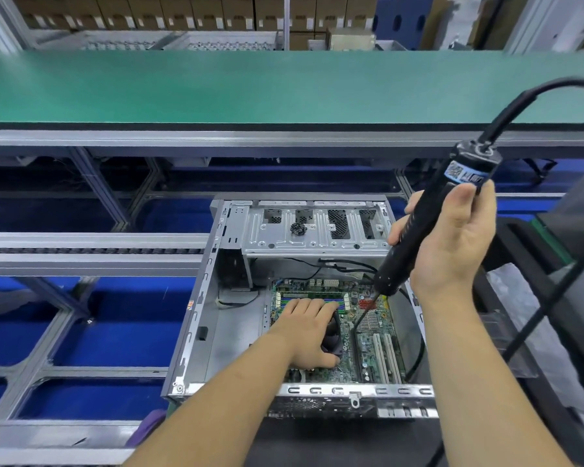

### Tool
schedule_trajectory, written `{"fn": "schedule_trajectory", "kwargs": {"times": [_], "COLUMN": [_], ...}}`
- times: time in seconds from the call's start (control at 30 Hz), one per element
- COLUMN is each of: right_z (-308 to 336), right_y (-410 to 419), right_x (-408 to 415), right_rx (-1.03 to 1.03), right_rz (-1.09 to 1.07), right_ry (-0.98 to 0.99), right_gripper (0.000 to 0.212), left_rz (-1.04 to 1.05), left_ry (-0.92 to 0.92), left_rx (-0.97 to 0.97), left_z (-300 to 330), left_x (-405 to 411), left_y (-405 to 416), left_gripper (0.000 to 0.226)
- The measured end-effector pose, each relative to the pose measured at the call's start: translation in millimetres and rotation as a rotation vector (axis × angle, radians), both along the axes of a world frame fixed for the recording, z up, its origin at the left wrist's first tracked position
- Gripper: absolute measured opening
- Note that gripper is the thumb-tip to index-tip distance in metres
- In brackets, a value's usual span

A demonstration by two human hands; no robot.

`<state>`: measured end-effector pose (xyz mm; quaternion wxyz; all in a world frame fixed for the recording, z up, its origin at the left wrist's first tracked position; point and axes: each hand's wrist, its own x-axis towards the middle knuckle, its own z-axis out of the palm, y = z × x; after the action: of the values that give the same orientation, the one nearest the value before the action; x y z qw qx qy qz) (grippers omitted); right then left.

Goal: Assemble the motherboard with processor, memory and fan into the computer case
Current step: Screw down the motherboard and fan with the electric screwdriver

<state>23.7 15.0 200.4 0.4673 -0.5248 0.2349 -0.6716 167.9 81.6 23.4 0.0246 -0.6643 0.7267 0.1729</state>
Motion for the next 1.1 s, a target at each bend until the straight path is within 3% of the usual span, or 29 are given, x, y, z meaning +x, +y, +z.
{"fn": "schedule_trajectory", "kwargs": {"times": [0.47, 0.67, 0.83, 1.03, 1.1], "right_z": [3.4, -2.9, -13.0, -19.4, -21.7], "right_y": [-7.2, -10.0, -9.4, -13.7, -13.4], "right_x": [-5.4, -6.4, -4.5, -4.6, -4.2], "right_rx": [-0.067, -0.020, 0.047, 0.067, 0.076], "right_rz": [0.021, 0.082, 0.135, 0.148, 0.132], "right_ry": [0.012, 0.020, 0.000, 0.023, 0.017], "right_gripper": [0.025, 0.034, 0.070, 0.068, 0.059], "left_rz": [0.013, 0.014, 0.018, 0.021, 0.019], "left_ry": [0.016, 0.023, 0.011, -0.001, -0.002], "left_rx": [0.027, 0.034, 0.042, 0.043, 0.046], "left_z": [0.4, 0.1, -0.1, -1.2, -2.0], "left_x": [-0.5, -0.7, -0.8, -1.1, -1.1], "left_y": [-1.2, -1.7, -2.3, -2.7, -3.0], "left_gripper": [0.100, 0.101, 0.103, 0.105, 0.105]}}
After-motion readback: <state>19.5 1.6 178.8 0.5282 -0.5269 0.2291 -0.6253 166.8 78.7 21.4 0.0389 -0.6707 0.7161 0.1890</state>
